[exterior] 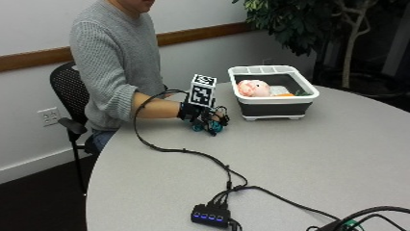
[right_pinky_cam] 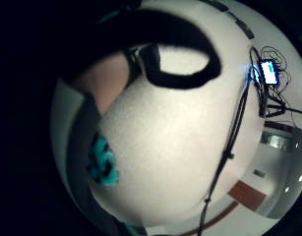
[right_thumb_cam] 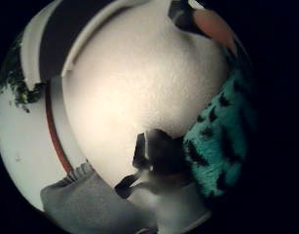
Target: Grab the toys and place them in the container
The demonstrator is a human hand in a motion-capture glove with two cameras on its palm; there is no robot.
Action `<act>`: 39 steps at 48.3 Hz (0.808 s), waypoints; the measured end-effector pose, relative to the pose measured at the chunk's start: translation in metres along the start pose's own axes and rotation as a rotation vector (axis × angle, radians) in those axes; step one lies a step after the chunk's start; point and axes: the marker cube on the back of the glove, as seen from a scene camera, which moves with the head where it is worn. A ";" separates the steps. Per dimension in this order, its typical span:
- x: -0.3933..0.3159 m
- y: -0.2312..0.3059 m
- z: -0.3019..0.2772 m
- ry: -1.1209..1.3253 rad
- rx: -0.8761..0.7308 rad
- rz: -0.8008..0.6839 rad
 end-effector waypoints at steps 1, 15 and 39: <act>0.000 0.000 -0.001 0.006 0.002 -0.004; -0.008 0.000 -0.004 -0.049 0.347 -0.017; -0.131 -0.046 -0.204 -0.231 0.531 -0.420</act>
